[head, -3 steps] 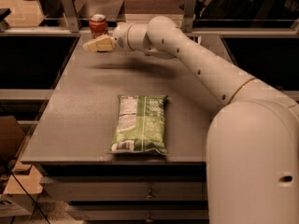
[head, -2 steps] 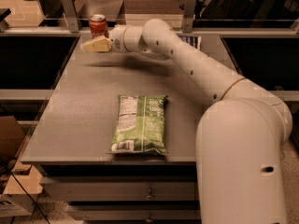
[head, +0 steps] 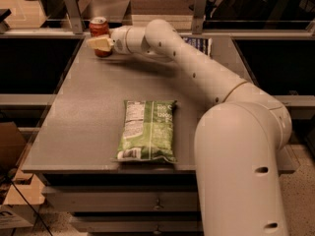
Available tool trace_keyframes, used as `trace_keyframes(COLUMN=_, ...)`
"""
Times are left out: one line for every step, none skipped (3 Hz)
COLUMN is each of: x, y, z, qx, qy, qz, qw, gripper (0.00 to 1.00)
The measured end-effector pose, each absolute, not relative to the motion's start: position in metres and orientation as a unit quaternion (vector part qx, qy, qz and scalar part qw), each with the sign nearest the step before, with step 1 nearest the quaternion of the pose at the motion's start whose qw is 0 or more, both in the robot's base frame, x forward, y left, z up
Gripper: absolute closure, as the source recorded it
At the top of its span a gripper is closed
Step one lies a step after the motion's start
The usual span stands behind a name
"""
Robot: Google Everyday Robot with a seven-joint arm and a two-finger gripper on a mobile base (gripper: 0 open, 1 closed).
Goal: Knock coke can over
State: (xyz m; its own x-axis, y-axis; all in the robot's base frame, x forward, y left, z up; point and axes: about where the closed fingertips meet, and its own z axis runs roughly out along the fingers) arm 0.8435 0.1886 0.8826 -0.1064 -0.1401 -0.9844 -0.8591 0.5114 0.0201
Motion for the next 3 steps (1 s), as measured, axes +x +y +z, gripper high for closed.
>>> trace_keyframes(x=0.846, y=0.186, z=0.888, qx=-0.378, qy=0.667, qz=0.313, qw=0.561, gripper=0.64)
trace_keyframes(x=0.839, y=0.171, z=0.909, qx=-0.41, qy=0.652, qz=0.292, qw=0.567, gripper=0.88)
trace_keyframes(x=0.819, y=0.142, z=0.932, qx=-0.46, qy=0.647, qz=0.264, qw=0.548, gripper=1.0)
